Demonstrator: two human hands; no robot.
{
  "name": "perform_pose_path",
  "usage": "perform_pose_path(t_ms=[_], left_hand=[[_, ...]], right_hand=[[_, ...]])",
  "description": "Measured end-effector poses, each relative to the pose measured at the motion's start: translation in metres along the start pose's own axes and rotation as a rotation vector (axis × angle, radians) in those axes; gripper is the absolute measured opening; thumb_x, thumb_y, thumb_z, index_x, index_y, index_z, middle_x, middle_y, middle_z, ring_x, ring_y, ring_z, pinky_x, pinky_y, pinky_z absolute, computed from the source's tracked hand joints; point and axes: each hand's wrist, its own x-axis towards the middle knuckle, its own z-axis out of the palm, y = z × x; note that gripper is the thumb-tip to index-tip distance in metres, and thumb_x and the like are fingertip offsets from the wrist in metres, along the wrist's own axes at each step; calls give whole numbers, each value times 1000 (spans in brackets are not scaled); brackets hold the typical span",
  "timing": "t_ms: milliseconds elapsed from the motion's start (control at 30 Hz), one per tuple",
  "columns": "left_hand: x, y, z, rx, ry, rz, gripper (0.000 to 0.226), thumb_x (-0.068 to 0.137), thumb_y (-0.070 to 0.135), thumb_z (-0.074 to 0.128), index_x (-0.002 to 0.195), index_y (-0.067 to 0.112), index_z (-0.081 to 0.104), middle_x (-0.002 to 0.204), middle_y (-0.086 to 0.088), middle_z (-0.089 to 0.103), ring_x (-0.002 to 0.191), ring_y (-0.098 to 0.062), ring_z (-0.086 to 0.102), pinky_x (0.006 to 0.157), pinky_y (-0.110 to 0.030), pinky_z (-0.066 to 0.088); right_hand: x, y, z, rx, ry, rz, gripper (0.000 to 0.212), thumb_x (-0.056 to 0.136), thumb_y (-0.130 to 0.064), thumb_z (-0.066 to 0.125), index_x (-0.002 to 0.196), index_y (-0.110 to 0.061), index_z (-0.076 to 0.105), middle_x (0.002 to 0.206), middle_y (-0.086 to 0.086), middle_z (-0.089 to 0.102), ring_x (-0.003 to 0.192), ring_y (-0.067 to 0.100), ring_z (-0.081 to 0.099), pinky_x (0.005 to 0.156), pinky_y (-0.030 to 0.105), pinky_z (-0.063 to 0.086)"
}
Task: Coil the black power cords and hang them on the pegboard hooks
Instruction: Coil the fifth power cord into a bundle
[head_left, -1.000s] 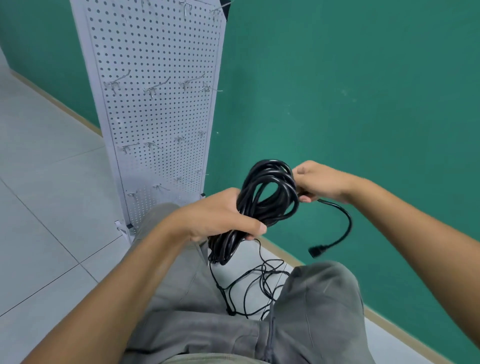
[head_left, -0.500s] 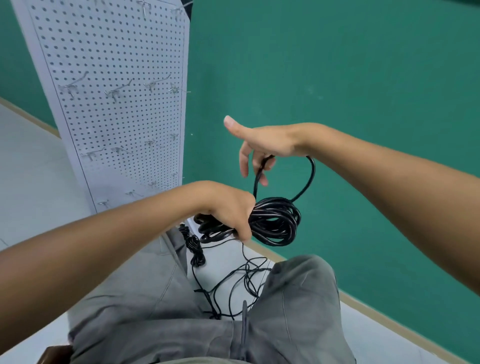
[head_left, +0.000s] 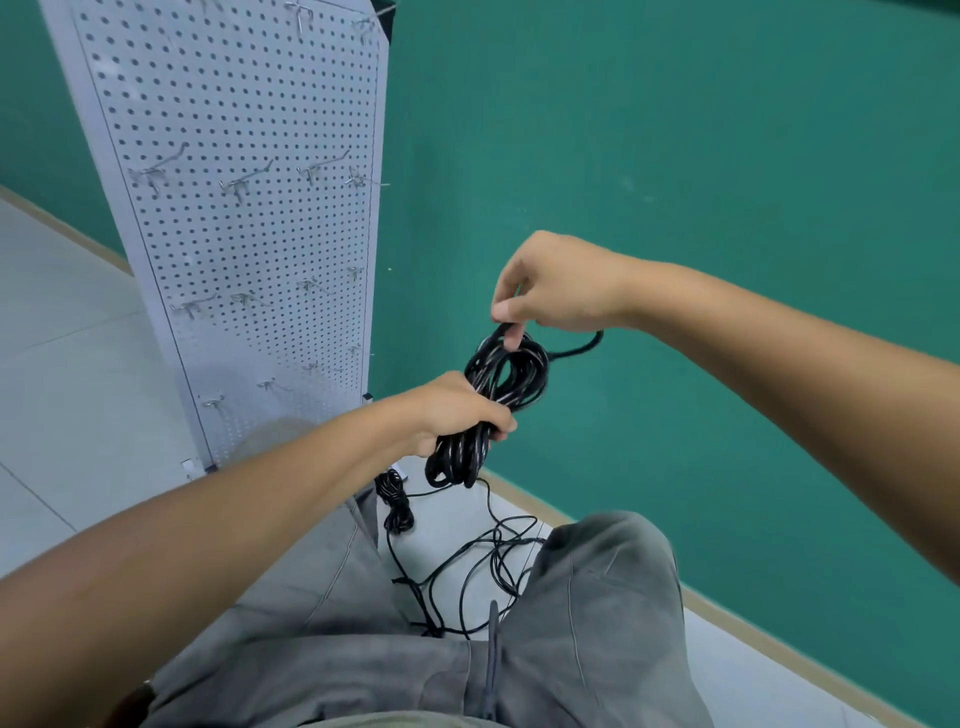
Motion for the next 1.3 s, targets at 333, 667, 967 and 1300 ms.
perform_pose_path(t_ms=[333,667,967,1300], left_hand=[[-33,-7,-7,-610,11,133,8,90,0,72,91,4,65,74,-9,61,59,-20,59,61,-35,57],[-74,-9,14,-968,-116,284,31,78,28,74,99,7,65,69,-2,59,56,-15,58,60,-33,58],[-92,-16,19,-929,-133,308,22,82,22,71,97,11,60,63,0,49,53,-14,50,60,-29,51],[-94,-22,16,-831,-157,222,6,76,16,74,76,10,73,76,-5,66,62,-14,60,68,-31,59]], right_hand=[[-28,31,37,735,19,24,21,99,-14,64,96,5,71,70,5,66,53,13,28,52,25,21],[-52,28,65,911,-77,40,25,88,-30,70,84,-5,64,64,7,62,53,15,24,61,40,13],[-63,25,71,883,-129,52,27,83,-39,70,75,-14,71,54,2,42,54,15,24,54,29,16],[-71,27,74,795,-94,51,30,80,-40,74,73,-11,68,56,4,47,54,15,31,51,21,27]])
